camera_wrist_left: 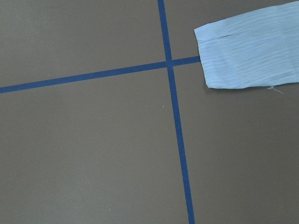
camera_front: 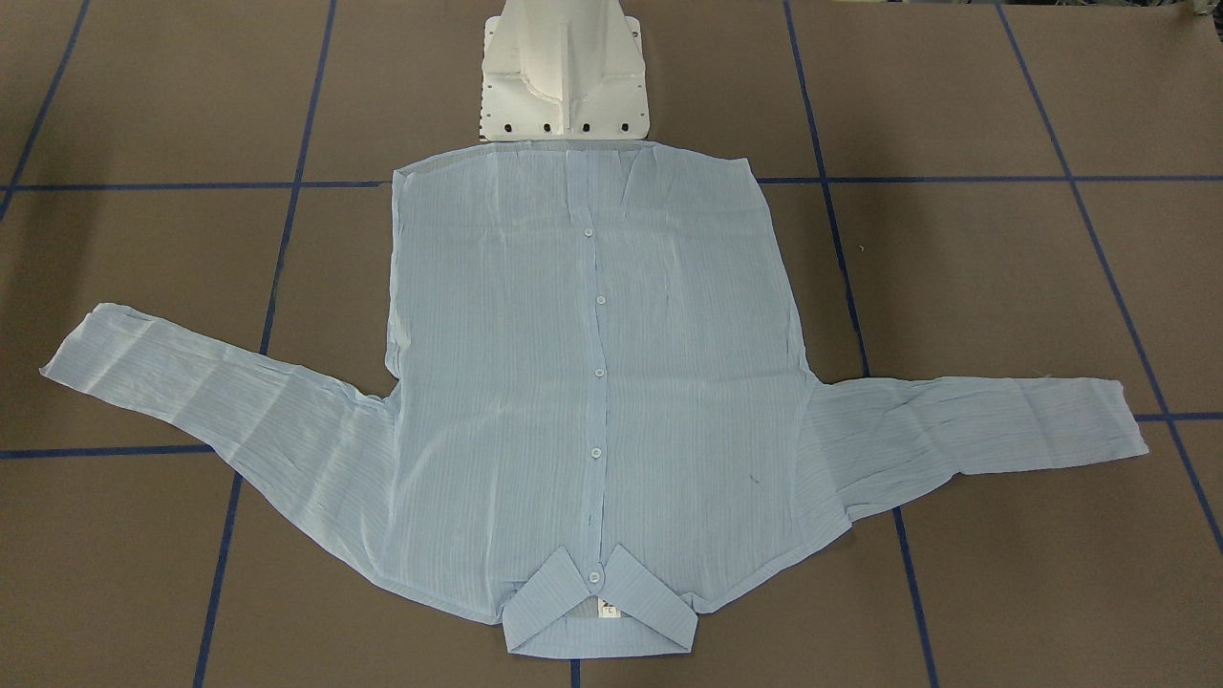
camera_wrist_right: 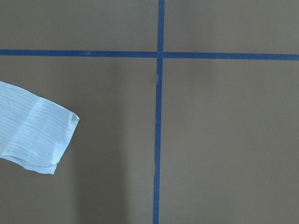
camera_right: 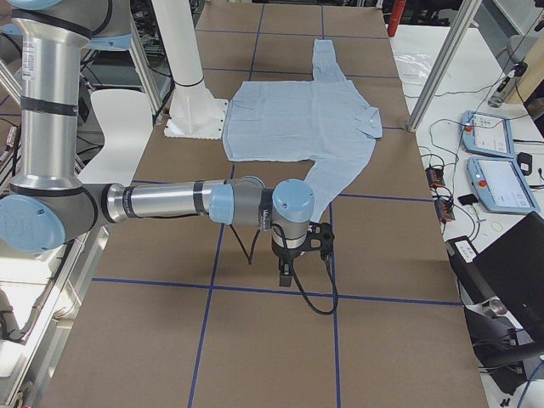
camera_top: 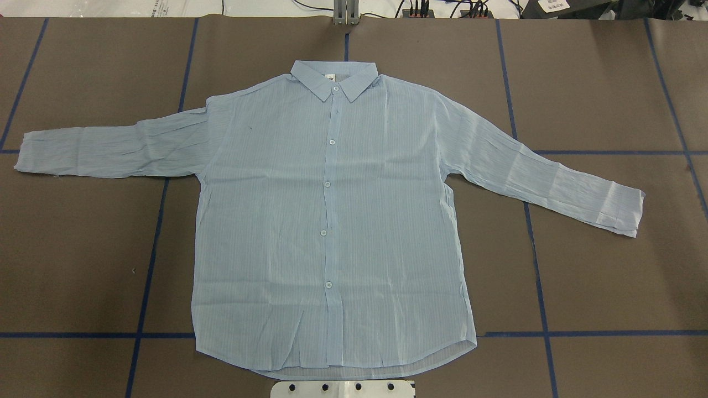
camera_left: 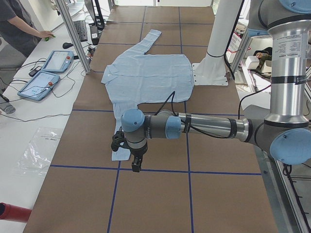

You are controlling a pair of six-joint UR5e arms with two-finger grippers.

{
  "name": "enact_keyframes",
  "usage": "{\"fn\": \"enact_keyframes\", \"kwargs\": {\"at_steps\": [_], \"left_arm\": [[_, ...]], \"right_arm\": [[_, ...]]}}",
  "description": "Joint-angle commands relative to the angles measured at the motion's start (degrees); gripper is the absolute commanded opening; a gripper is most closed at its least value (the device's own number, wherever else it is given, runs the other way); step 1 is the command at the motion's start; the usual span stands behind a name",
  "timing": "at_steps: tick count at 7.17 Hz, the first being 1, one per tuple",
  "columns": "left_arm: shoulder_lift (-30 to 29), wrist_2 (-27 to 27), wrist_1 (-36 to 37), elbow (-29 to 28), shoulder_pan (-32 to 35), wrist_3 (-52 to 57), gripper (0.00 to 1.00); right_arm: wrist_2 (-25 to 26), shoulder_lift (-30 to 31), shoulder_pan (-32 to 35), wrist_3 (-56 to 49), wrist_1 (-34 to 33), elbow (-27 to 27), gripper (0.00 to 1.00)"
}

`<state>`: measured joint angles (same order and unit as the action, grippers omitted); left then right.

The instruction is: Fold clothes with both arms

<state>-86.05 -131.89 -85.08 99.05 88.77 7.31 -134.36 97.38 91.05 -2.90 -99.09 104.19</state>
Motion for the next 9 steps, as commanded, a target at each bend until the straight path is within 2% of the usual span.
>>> {"fn": "enact_keyframes", "kwargs": {"at_steps": [1,4,7,8,9], "left_arm": [[0.0,-0.03,0.0,0.08,0.0,0.08,1.0],[-0.61,0.15,-1.66,1.14,-0.09,-0.27,1.0],[-5.87,0.15,-3.06,0.89,-0.61,-0.71,1.0],[-5.19,-0.03,-3.6,0.44,-0.7,-0.11,1.0],[-5.1,-2.73,-4.73,0.18,-0.7,-0.45,1.0]], "right_arm": [[0.84,-0.08,0.0,0.0,0.04,0.14,1.0],[1.03,-0.78,-0.09,0.17,0.04,0.05,1.0],[0.33,-2.8,-0.52,0.17,1.35,-0.04,1.0],[-0.81,-2.98,-1.48,0.26,4.83,-2.91,1.0],[-2.99,-2.81,-2.45,0.26,11.22,-7.72,1.0]]}}
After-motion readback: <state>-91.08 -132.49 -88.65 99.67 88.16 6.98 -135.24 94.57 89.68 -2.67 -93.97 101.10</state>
